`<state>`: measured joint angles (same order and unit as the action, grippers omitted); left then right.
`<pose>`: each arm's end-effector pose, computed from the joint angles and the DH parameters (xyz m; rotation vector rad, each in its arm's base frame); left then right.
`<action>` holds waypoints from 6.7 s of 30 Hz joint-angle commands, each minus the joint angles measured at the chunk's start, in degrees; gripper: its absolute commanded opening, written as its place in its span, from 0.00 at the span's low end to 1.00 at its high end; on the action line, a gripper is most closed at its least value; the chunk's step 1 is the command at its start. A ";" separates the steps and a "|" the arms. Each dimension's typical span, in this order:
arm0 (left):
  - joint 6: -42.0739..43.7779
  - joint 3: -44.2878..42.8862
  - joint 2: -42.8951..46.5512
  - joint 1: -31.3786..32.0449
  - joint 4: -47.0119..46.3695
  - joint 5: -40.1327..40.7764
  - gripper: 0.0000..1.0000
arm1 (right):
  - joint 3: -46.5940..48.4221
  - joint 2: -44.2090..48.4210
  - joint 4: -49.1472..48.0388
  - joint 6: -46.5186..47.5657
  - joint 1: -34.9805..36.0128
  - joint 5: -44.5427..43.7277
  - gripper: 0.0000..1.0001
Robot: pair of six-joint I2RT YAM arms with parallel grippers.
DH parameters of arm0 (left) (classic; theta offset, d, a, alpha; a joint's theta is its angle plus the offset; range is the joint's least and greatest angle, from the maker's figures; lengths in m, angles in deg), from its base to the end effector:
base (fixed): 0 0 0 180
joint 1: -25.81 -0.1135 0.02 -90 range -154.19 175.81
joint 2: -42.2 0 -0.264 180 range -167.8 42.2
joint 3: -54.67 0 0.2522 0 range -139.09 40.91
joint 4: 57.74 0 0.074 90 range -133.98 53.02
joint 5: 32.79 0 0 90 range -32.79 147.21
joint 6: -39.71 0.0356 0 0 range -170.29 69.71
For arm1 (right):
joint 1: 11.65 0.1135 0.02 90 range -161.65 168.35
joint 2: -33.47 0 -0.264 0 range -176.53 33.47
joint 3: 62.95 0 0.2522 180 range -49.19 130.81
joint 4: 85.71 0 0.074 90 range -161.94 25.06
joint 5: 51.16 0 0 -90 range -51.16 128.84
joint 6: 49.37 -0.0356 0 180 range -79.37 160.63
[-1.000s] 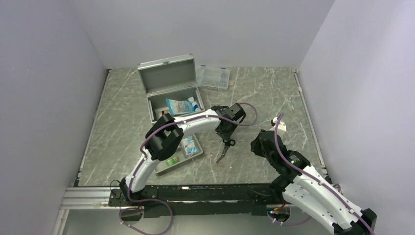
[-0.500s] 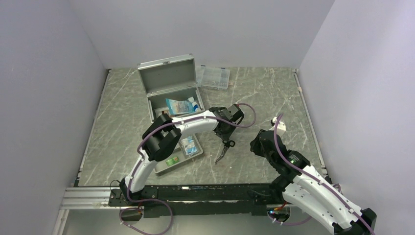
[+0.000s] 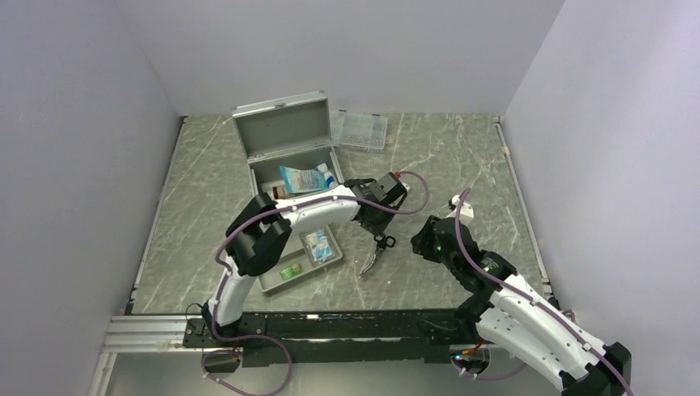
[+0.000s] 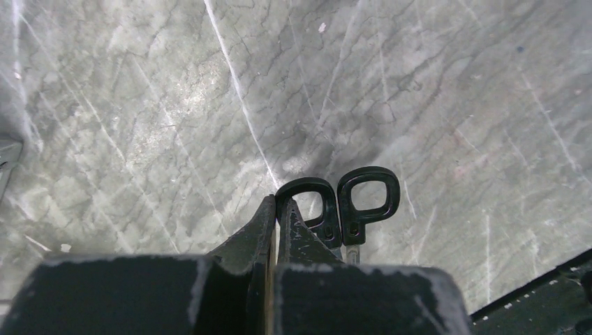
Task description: Organize the medicine kit
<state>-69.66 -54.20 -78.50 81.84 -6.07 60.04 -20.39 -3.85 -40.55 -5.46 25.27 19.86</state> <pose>0.2532 -0.3726 0.1908 0.8422 2.5927 -0.3393 0.1219 0.0771 0.2275 0.3548 2.2273 0.4146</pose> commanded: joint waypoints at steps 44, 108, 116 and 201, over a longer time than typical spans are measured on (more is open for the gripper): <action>-3.46 9.92 17.23 -1.65 -10.84 -19.14 0.00 | -7.26 4.52 -16.42 -5.20 -0.15 15.03 0.43; -9.97 45.83 72.06 -12.54 -23.75 -34.01 0.99 | 11.80 -11.09 -48.00 -10.83 -0.15 32.67 0.00; -17.98 52.01 79.44 -12.69 -30.22 -31.13 0.99 | 10.76 -13.11 -60.17 -19.59 0.19 33.14 0.00; -30.43 55.13 90.96 -13.15 -40.59 -17.35 0.00 | 4.34 -13.15 -68.10 -19.67 11.30 19.61 0.54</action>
<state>-105.01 5.49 12.42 68.86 -48.89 39.80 -15.58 -19.26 -110.99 -26.70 36.31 41.37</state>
